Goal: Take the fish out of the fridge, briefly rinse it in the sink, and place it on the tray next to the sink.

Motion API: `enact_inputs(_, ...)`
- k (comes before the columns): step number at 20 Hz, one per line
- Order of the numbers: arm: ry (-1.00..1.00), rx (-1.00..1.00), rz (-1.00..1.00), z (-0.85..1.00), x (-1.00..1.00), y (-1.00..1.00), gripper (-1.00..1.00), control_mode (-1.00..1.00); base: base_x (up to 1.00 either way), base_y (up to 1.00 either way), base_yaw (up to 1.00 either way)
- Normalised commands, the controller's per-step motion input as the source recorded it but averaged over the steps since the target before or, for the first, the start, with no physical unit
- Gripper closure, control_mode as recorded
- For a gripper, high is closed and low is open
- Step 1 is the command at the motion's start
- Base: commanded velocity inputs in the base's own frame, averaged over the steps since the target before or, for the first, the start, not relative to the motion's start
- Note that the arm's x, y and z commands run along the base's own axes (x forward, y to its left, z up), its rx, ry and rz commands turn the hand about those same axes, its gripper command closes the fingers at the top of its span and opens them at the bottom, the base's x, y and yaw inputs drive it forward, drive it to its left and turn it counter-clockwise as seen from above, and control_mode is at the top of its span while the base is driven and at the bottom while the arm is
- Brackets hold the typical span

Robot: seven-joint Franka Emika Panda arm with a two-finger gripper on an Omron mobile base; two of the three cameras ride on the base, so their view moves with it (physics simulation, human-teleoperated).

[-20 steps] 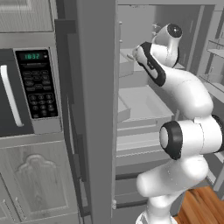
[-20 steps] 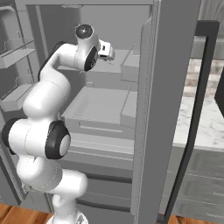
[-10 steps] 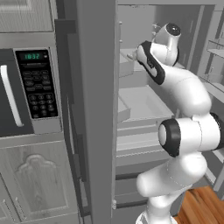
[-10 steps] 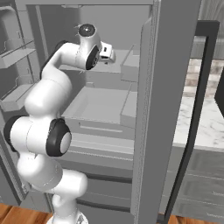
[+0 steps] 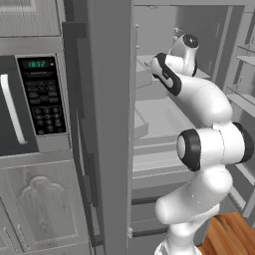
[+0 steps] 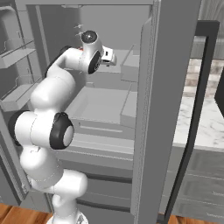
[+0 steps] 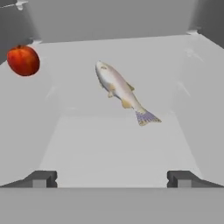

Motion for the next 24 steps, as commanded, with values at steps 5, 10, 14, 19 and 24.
enact_inputs(5, 0.07, 0.0, 0.0, 0.0, 0.65, -0.01, -1.0, -1.0, 0.0, 0.0, 0.0)
enact_inputs(10, 0.04, 0.0, 0.0, 0.0, 0.53, -0.1, -1.0, -1.0, 0.0, 0.0, 0.0)
enact_inputs(14, 0.0, 0.0, 0.0, 0.0, 0.49, -0.24, -1.0, -1.0, 0.0, 0.0, 0.0)
enact_inputs(19, 0.0, 0.0, 0.01, -0.07, 0.17, -0.25, -1.0, -1.0, 0.0, 0.0, 0.0)
enact_inputs(24, 0.0, 0.0, 0.06, -0.58, 0.0, -0.1, -1.0, -1.0, 0.0, 0.0, 0.0)
